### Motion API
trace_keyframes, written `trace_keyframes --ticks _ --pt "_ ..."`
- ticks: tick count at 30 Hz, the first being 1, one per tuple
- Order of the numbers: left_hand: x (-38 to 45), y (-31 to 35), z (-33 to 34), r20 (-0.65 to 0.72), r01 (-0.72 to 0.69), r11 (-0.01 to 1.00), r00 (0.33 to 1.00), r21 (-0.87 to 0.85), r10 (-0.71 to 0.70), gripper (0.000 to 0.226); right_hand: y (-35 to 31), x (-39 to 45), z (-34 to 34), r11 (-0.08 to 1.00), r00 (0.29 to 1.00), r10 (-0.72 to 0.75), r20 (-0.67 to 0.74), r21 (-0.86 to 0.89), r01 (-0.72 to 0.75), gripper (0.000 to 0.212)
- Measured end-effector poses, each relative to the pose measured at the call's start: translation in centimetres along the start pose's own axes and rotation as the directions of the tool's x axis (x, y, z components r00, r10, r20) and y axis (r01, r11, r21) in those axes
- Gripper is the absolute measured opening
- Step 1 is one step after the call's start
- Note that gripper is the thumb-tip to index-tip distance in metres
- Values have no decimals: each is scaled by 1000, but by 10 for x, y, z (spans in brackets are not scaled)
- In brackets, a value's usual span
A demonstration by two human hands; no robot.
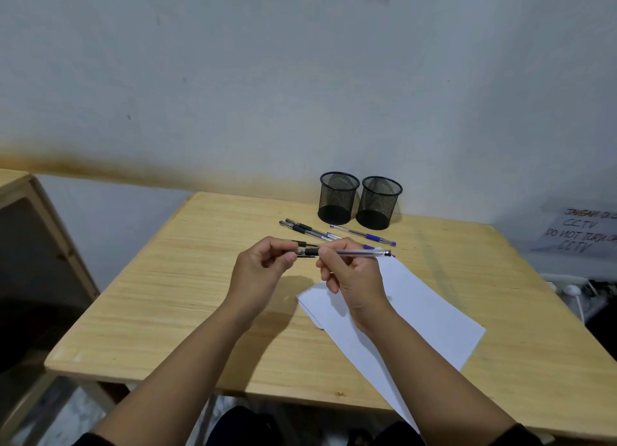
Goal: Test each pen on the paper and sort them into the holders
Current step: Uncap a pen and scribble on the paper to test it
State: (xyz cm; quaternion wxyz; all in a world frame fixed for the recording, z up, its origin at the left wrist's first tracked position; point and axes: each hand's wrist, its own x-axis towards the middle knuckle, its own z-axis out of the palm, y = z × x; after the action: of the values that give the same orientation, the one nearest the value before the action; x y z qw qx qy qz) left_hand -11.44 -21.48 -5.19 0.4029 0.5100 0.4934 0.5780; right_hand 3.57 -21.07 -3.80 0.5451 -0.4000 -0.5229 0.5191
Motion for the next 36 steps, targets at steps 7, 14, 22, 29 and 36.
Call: trace_keyframes --ticks 7,14,22,29,36 --pt "12 14 -26 -78 -9 995 997 -97 1 28 -4 -7 -4 991 999 27 42 -131 -22 27" --pt "14 45 -31 -23 -93 989 995 111 96 28 -31 4 14 848 988 -98 120 -510 146 29" --pt "14 63 -8 -41 -139 961 987 240 153 22 -45 13 30 841 986 -165 -14 -525 133 15" --pt "32 47 24 206 -139 737 979 661 1 46 -73 16 -8 733 974 -120 -193 -679 -44 15" --pt "28 48 103 458 -367 556 889 746 -28 49 -118 -9 -84 532 911 -163 -379 -811 -242 2"
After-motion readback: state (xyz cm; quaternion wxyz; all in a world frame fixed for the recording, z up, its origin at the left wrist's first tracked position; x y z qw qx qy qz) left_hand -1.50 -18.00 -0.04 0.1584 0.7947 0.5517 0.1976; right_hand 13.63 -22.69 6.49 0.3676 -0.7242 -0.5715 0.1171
